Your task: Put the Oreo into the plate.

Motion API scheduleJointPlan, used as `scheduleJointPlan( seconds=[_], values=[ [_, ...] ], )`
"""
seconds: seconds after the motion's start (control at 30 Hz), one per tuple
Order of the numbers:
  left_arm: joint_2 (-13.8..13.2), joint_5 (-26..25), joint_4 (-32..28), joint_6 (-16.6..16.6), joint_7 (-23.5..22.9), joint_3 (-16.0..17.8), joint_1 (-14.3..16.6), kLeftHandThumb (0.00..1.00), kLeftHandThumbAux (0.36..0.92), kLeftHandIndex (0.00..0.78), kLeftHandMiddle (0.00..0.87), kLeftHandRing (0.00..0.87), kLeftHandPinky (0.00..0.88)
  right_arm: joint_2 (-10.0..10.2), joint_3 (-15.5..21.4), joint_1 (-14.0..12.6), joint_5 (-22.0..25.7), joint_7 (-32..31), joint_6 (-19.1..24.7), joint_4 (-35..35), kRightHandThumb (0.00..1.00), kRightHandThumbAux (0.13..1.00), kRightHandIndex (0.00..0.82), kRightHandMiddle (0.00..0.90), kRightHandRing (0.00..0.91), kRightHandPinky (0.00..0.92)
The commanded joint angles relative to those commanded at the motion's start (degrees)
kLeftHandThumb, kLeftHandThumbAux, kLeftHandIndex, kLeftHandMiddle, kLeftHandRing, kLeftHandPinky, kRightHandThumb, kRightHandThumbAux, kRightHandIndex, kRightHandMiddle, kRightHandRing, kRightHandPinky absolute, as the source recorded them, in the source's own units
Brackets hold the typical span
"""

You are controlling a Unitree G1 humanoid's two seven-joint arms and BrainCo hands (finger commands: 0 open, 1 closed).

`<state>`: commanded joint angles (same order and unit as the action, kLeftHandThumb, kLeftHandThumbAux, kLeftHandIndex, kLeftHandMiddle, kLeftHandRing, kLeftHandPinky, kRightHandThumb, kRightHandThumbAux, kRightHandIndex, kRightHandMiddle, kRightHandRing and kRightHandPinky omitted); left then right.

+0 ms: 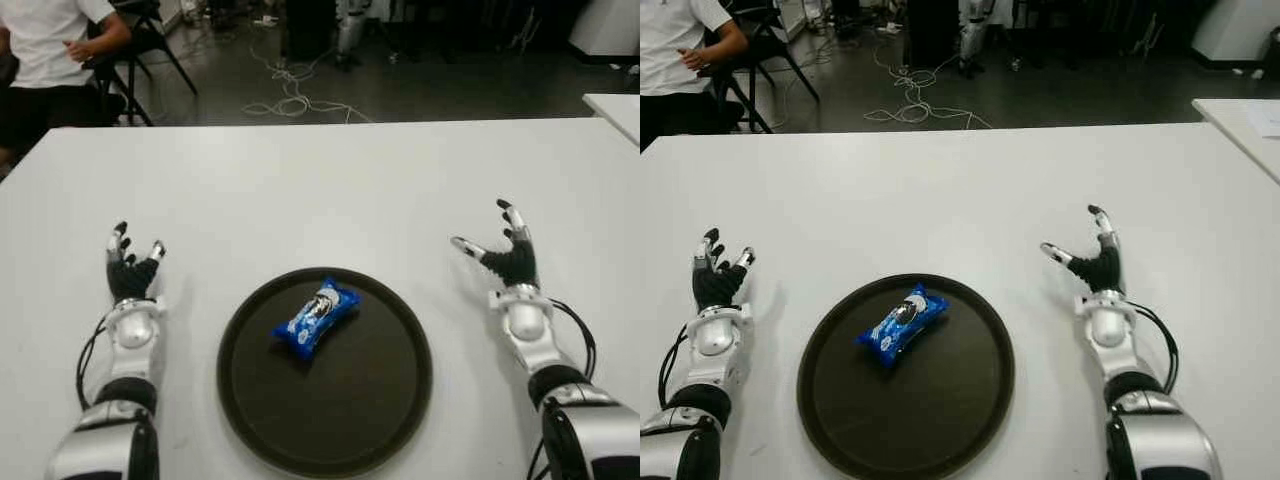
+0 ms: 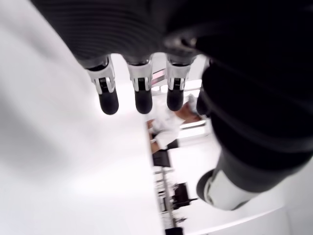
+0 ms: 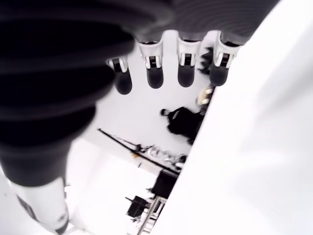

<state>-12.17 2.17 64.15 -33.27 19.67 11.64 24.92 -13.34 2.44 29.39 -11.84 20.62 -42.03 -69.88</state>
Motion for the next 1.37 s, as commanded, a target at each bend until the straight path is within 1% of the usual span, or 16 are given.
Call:
scheduleJointPlan(
  seconds=[0.17,0.3,0.37,0.67,0.97,1.13,1.23,1.37],
  values=[
    [-0.4,2.8,0.9,-1.9,3.2,-1.5,0.1,0.001,0.744,0.035,0.017,0.015,0.029,0.2,-0.7,0.9,-0.5,1.3,0.2,-0.4,0.0,0.716,0.0,0.0,0.0,0.0],
    [-0.7,4.0,1.5,-2.5,4.8,-2.4,0.5,0.0,0.729,0.035,0.021,0.018,0.036,0.5,-0.9,1.3,-1.1,2.8,-0.3,-0.2,0.0,0.711,0.0,0.0,0.0,0.0],
    [-0.9,4.5,1.8,-2.7,5.5,-2.7,0.7,0.0,0.725,0.034,0.021,0.019,0.039,0.7,-0.9,1.3,-1.3,3.5,-0.8,0.0,0.0,0.728,0.008,0.0,0.0,0.0],
    [-1.0,4.5,2.4,-3.0,6.0,-2.9,1.0,0.0,0.723,0.025,0.022,0.024,0.05,0.7,-1.6,1.3,-2.3,6.1,-2.2,-0.2,0.0,0.781,0.018,0.005,0.0,0.0],
    [-1.2,4.3,3.3,-2.4,6.2,-2.9,1.5,0.0,0.754,0.04,0.028,0.039,0.067,0.5,-2.3,1.7,-3.2,7.6,-1.7,-0.6,0.0,0.766,0.022,0.008,0.0,0.0],
    [-1.5,5.0,3.7,-2.2,6.6,-3.6,1.7,0.0,0.741,0.043,0.032,0.047,0.075,0.6,-2.0,1.8,-3.0,7.2,-1.0,-0.8,0.0,0.755,0.016,0.001,0.0,0.0],
    [-1.7,5.3,3.8,-2.2,6.9,-4.0,1.8,0.0,0.741,0.046,0.036,0.046,0.07,0.6,-1.7,1.9,-2.5,6.6,-0.6,-1.1,0.0,0.756,0.02,0.0,0.0,0.0],
    [-1.8,5.7,4.1,-2.2,7.4,-4.3,2.0,0.0,0.739,0.056,0.055,0.065,0.087,0.6,-1.5,2.0,-2.4,6.1,-0.5,-1.2,0.0,0.757,0.024,0.001,0.0,0.0]
  ],
)
